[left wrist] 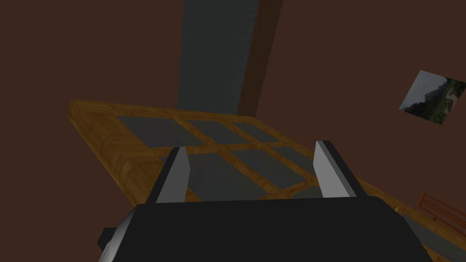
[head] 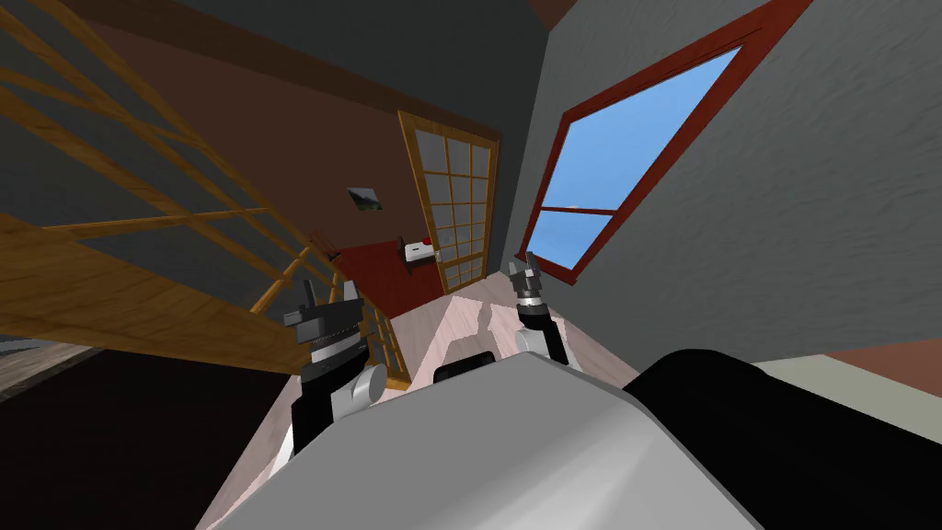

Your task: Pull the door open

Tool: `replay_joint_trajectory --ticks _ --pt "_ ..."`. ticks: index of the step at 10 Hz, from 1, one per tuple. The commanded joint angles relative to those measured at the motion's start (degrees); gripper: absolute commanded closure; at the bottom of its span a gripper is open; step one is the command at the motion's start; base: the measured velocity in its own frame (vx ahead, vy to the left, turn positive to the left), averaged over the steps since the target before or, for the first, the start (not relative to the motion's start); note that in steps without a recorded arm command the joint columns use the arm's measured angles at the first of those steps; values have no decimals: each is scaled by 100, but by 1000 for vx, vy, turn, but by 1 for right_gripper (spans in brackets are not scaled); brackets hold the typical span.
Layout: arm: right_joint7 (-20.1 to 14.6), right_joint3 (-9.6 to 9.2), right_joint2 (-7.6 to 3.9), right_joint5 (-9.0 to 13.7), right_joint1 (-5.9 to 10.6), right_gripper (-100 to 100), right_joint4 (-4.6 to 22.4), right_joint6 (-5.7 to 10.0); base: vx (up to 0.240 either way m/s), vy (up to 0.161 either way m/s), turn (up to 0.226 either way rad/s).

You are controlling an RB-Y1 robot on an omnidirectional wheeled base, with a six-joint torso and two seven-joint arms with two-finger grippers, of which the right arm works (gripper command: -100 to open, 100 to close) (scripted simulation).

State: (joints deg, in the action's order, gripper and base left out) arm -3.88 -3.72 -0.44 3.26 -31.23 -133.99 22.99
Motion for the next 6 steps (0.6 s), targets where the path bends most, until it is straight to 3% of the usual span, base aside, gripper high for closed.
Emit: replay_joint_trajectory --ticks 1,6 --pt "178 41 -74 -93 64 -100 203 65 66 15 118" --pt "706 164 -240 -371 254 -100 808 258 117 -8 91"
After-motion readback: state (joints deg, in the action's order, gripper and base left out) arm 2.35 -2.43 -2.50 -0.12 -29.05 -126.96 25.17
